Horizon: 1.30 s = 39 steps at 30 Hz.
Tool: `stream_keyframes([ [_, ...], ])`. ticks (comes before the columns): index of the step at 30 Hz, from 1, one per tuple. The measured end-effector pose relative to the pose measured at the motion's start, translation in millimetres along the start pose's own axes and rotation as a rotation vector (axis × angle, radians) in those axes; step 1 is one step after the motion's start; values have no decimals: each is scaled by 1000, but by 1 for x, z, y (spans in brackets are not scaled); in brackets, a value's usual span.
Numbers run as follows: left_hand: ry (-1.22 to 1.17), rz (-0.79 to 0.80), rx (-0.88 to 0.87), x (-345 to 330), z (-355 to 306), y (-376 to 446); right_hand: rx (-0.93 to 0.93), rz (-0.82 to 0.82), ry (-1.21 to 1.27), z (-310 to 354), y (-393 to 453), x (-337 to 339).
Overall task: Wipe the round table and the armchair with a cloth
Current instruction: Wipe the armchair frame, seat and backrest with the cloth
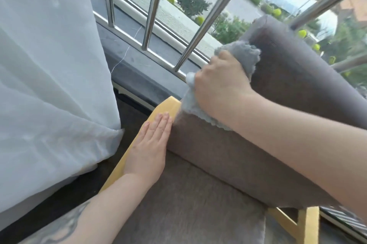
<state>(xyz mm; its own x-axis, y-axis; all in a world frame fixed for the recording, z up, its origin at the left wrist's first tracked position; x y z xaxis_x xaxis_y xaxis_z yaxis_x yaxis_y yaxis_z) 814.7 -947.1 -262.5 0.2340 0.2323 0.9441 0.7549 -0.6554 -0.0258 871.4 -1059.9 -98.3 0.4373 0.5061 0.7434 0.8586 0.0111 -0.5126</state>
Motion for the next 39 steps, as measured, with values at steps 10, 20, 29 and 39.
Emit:
stream_keyframes([
  [10,-21,31,0,1,1,1,13,108,118,47,22,-30],
  [20,-21,-17,-23,2,-1,0,-17,43,-107,65,36,-54],
  [29,7,-4,-7,1,-1,-1,-219,-197,-89,27,-16,-52],
  [39,30,45,17,5,-1,-1,-435,-420,-73,-26,-50,-14],
])
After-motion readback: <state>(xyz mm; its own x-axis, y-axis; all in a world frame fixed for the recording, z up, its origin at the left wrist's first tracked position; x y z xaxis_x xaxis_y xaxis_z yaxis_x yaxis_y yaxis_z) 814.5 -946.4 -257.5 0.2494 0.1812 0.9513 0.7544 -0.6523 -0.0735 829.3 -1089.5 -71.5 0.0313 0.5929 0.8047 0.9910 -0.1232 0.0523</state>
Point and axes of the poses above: each hand's wrist, its own y-axis towards the middle knuckle, its own x-axis out of the back of the hand, z = x × y, the point moved 7 cm from there along y, towards the middle knuckle, and after that the axes turned 13 degrees about x, right-handed, at the moved point
